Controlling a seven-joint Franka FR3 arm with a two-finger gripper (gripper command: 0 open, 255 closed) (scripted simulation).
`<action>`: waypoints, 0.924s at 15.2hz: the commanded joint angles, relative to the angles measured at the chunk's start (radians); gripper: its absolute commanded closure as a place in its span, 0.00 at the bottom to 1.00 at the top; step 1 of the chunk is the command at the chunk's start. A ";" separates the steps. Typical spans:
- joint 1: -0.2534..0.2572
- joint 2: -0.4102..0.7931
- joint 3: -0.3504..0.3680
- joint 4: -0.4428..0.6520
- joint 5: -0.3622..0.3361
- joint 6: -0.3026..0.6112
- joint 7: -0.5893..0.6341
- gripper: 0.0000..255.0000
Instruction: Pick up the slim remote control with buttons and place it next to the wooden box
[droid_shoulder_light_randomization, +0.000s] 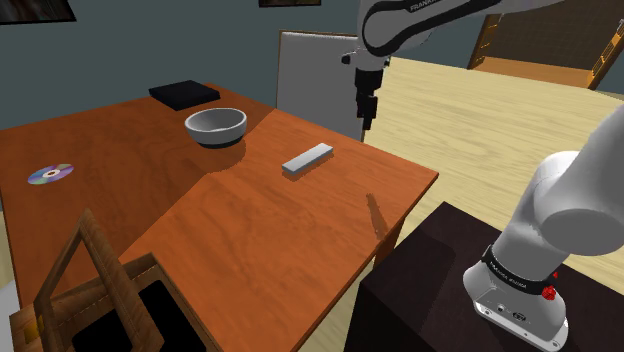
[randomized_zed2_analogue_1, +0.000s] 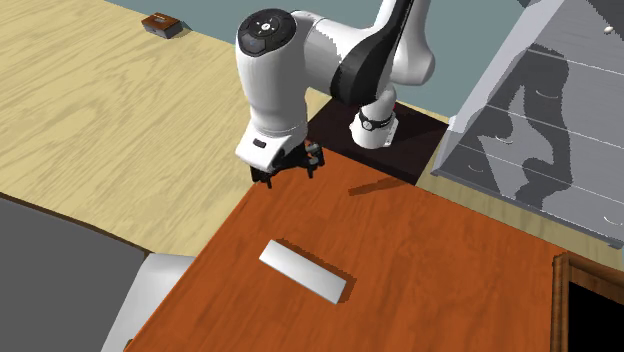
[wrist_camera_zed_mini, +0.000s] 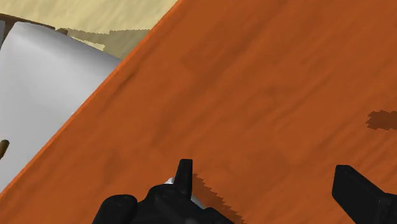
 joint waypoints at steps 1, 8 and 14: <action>0.017 0.077 0.000 0.043 0.019 0.034 -0.077 0.00; 0.052 0.307 0.037 0.203 0.074 0.102 -0.313 0.00; 0.071 0.483 0.095 0.346 0.096 0.135 -0.485 0.00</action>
